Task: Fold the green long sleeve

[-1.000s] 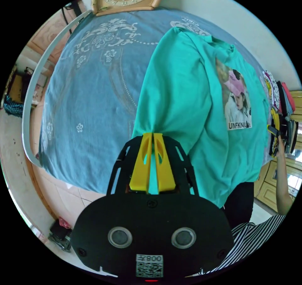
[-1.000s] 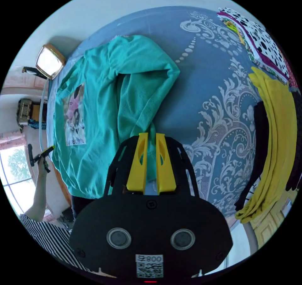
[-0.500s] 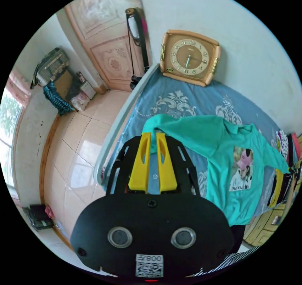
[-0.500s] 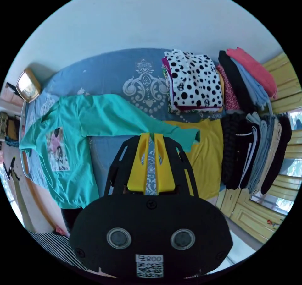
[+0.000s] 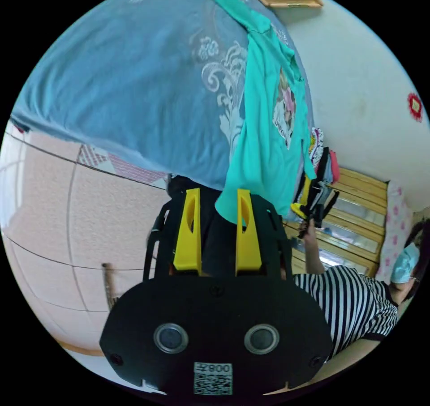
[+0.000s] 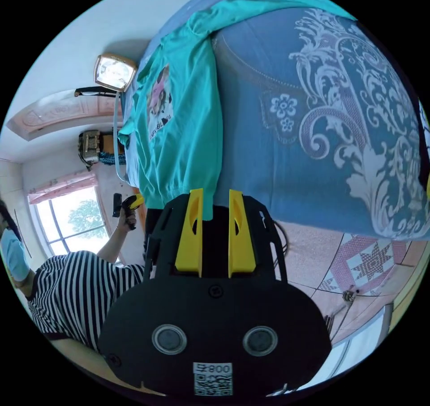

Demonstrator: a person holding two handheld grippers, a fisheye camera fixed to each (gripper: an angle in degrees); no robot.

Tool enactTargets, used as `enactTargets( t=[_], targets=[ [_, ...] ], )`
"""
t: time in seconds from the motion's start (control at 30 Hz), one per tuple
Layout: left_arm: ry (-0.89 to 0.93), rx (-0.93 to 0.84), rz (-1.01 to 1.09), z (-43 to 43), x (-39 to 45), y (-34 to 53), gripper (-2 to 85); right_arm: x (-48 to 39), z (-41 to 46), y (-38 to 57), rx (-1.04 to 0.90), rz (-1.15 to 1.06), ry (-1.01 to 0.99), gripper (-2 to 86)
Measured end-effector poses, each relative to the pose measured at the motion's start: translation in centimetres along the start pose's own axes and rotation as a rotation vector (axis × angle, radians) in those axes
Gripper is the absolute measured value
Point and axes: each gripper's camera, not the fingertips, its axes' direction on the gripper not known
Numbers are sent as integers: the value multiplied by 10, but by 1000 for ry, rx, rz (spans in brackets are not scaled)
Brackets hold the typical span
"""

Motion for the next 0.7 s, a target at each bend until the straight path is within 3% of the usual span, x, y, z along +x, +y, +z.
enactTargets(
  t=[0.1, 0.23, 0.4, 0.7],
  targets=[
    [110, 0, -13, 4, -27, 26, 114, 14, 16, 19, 16, 17, -47, 99],
    [118, -48, 7, 9, -47, 45, 99, 29, 38, 37, 18, 34, -108, 98],
    [166, -39, 19, 2, -69, 74, 36, 50, 66, 51, -20, 60, -177, 44],
    [296, 101, 172, -79, -70, 141, 16, 43, -2, 101, 104, -92, -279, 9]
  ],
)
